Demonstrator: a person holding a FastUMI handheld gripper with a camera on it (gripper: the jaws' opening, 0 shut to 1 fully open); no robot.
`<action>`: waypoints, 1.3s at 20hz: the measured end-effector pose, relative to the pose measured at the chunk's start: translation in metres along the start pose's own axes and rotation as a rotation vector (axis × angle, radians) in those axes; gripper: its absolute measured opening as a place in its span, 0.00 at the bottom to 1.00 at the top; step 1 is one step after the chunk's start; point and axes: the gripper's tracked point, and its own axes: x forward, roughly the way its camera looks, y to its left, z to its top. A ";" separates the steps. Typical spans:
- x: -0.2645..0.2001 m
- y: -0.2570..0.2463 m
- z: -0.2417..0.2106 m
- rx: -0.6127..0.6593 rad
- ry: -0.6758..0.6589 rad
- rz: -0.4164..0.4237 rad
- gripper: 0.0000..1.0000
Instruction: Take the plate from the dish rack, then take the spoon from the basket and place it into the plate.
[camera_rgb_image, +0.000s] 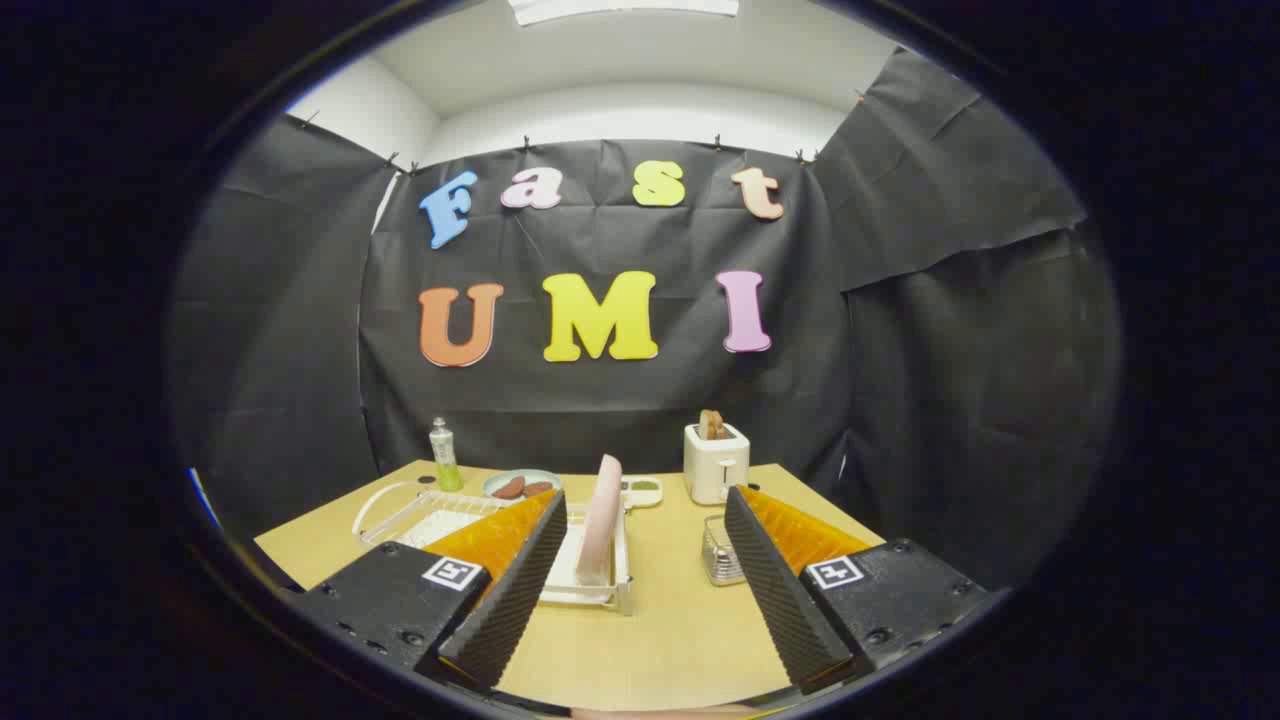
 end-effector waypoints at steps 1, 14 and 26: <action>0.000 0.000 -0.001 -0.006 0.001 -0.003 1.00; 0.006 0.005 -0.010 -0.019 0.026 0.012 1.00; 0.101 0.029 0.019 -0.060 0.168 -0.012 1.00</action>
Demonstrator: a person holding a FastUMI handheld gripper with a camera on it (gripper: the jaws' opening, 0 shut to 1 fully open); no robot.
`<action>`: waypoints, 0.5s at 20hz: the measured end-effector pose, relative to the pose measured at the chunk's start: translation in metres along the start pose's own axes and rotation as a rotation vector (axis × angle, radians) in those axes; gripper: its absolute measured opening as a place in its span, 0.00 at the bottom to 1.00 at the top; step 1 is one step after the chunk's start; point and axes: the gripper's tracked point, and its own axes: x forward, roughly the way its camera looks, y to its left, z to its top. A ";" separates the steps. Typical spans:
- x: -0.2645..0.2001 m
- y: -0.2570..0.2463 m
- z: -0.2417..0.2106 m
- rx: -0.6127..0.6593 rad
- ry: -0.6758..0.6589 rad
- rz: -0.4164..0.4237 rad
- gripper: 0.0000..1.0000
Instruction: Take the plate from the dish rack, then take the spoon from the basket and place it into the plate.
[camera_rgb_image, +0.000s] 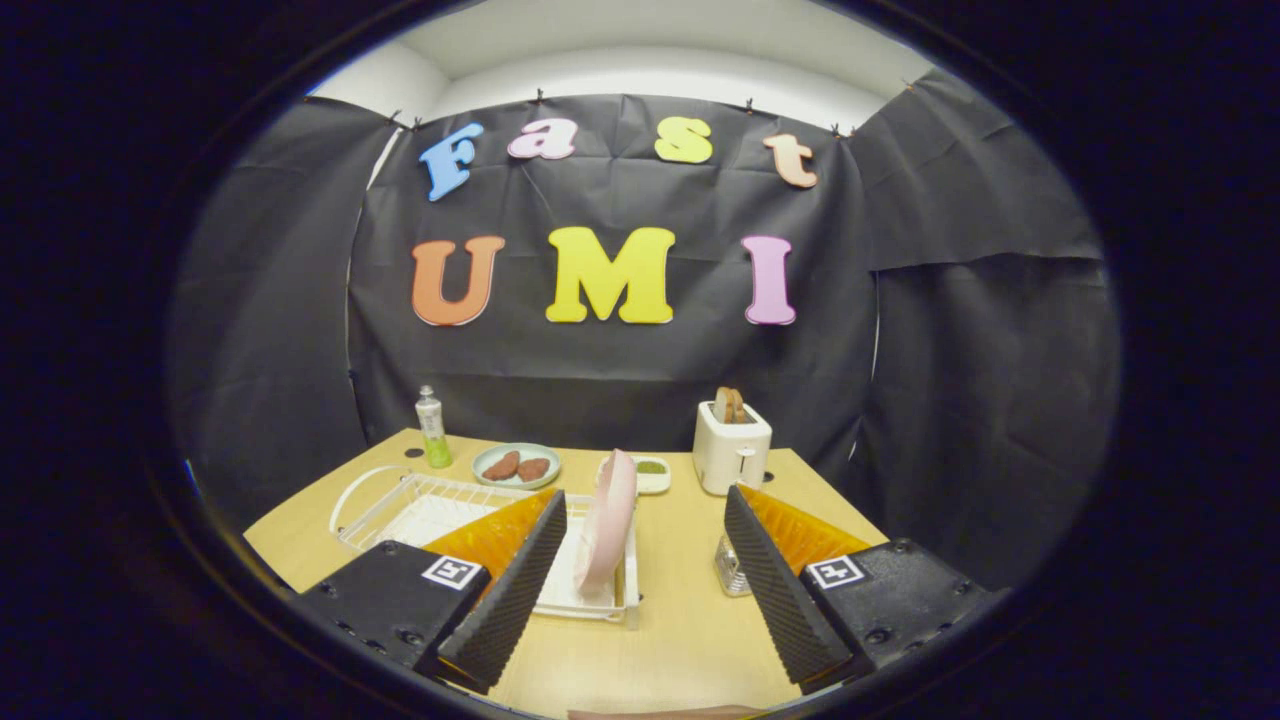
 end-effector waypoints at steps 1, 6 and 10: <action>0.014 0.002 0.002 -0.004 0.032 -0.002 1.00; 0.085 0.008 0.004 -0.041 0.226 -0.040 1.00; 0.125 0.018 -0.006 -0.072 0.450 -0.060 1.00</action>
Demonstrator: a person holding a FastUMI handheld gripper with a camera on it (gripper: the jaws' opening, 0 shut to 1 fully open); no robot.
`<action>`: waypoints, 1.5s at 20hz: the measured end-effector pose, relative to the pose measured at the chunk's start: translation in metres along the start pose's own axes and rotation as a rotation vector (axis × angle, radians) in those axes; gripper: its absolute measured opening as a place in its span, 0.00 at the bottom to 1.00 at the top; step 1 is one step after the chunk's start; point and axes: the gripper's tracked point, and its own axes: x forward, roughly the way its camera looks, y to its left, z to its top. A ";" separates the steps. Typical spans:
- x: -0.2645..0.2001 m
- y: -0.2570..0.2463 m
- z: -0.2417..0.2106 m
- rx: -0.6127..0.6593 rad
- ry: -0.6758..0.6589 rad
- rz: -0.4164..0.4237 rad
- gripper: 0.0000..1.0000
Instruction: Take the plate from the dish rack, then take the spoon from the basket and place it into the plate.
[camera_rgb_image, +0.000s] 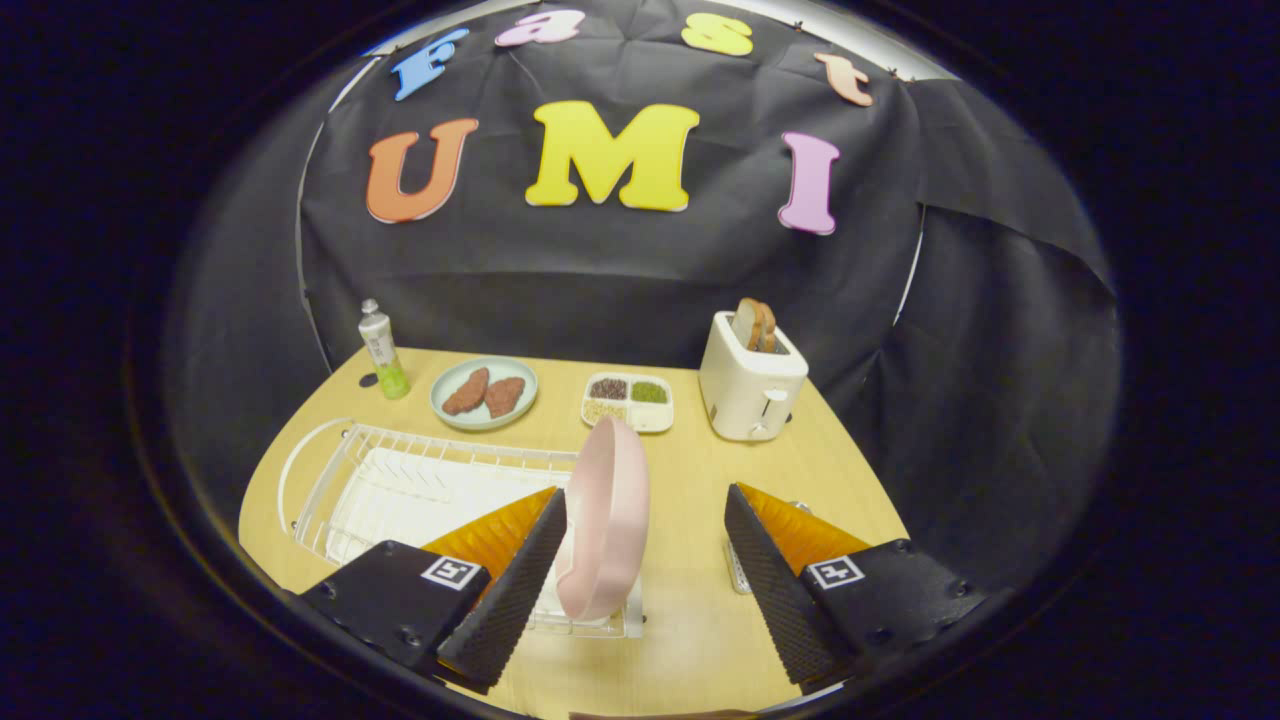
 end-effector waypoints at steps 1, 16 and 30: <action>0.005 0.000 0.002 -0.009 0.053 -0.015 1.00; 0.028 0.004 0.019 -0.154 0.375 -0.319 0.52; 0.024 -0.003 0.024 -0.180 0.279 -0.503 0.07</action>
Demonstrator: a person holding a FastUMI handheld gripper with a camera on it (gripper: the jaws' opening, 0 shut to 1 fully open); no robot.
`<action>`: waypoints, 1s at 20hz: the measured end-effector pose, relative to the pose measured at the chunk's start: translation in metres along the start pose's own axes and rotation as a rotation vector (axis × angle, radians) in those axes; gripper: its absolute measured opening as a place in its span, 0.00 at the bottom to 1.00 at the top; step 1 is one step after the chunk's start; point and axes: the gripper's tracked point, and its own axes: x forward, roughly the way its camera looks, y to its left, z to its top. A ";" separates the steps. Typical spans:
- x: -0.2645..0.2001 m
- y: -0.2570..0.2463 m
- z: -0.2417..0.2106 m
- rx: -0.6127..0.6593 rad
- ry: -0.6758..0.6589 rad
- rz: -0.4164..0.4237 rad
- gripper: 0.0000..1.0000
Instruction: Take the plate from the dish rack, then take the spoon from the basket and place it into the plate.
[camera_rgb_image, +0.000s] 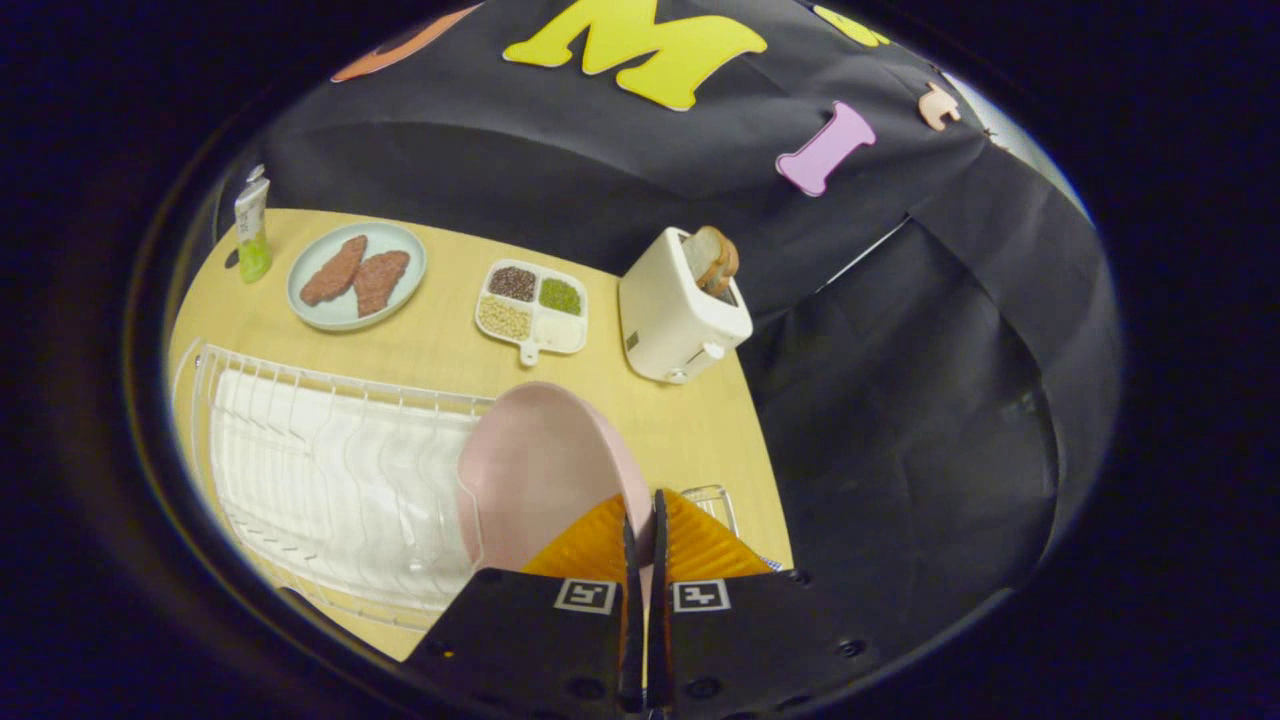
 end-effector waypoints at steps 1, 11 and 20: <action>-0.003 0.002 0.001 0.002 -0.023 -0.026 0.07; -0.015 0.025 -0.013 0.074 -0.167 -0.213 0.07; -0.032 0.022 -0.027 0.154 -0.245 -0.270 0.07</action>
